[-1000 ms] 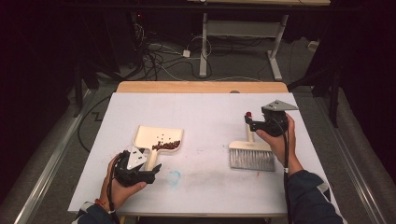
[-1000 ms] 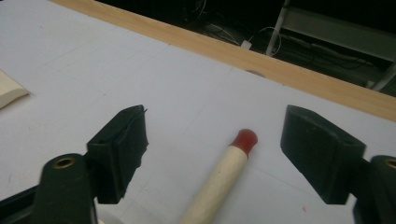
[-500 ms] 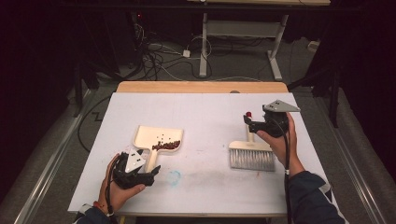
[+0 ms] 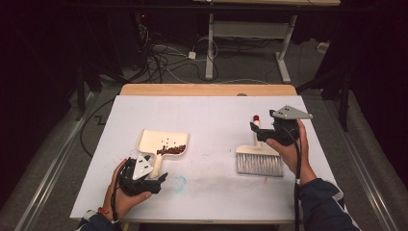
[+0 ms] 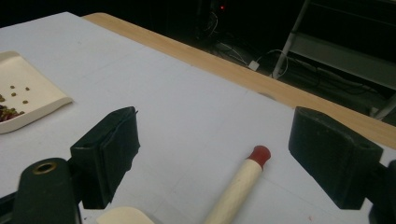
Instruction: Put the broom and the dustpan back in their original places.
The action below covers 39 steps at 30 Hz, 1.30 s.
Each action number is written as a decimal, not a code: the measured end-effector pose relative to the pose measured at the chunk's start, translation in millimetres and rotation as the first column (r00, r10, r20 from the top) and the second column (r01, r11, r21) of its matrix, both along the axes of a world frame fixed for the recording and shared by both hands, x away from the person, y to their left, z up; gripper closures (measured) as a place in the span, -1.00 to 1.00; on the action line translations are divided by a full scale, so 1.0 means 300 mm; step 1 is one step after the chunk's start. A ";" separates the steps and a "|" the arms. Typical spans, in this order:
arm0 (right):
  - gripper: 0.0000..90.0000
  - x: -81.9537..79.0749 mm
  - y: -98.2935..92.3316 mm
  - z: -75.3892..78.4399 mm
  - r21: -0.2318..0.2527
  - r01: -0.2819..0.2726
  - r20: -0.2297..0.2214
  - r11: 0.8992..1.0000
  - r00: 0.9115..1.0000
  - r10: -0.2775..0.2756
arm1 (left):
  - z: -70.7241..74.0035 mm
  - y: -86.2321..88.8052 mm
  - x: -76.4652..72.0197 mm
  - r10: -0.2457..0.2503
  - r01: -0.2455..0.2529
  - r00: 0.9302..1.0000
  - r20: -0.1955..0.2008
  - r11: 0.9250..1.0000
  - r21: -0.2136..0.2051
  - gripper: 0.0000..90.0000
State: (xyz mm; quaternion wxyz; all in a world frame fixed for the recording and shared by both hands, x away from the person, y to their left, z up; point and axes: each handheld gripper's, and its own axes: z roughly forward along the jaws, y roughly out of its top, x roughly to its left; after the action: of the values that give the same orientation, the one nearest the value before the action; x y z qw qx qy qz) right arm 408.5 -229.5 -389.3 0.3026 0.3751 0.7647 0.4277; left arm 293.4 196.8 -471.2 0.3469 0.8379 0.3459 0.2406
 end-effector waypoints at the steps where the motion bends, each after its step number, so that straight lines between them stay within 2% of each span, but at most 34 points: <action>1: -0.63 -0.003 0.000 0.002 -0.004 -0.006 0.003 1.000 1.000 0.006 | -0.001 0.000 0.000 -0.001 0.001 1.000 -0.001 1.000 -0.002 -0.60; 2: -0.62 -0.009 0.001 0.005 -0.001 -0.004 -0.001 1.000 1.000 0.004 | -0.001 -0.001 0.000 -0.001 0.001 1.000 -0.002 1.000 -0.001 -0.60; 8: -0.62 -0.044 0.008 0.016 -0.003 -0.018 0.035 1.000 0.999 0.019 | -0.003 -0.002 0.001 -0.004 0.004 1.000 -0.005 1.000 0.001 -0.60; 10: -0.61 -0.057 0.009 0.016 -0.017 -0.021 0.046 1.000 0.999 0.022 | -0.003 -0.003 0.001 -0.004 0.004 1.000 -0.006 1.000 0.004 -0.60; 13: -0.61 -0.075 0.008 0.014 -0.021 -0.023 0.044 1.000 0.999 0.024 | -0.003 -0.002 0.000 -0.005 0.005 1.000 -0.006 1.000 0.001 -0.60; 24: -0.59 -0.139 -0.010 0.014 -0.038 -0.060 0.080 0.997 0.995 0.063 | -0.002 -0.003 -0.001 -0.021 0.021 1.000 -0.012 1.000 -0.005 -0.60; 39: -0.59 -0.190 -0.049 -0.004 -0.044 -0.079 0.087 0.996 0.993 0.082 | -0.005 -0.007 -0.001 -0.027 0.027 0.999 -0.019 1.000 -0.001 -0.60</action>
State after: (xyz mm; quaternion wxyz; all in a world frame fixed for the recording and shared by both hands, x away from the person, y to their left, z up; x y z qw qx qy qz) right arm 351.7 -244.2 -390.4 0.3261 0.3184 0.7735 0.4404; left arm 293.0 194.7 -472.7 0.3471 0.8447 0.3377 0.2279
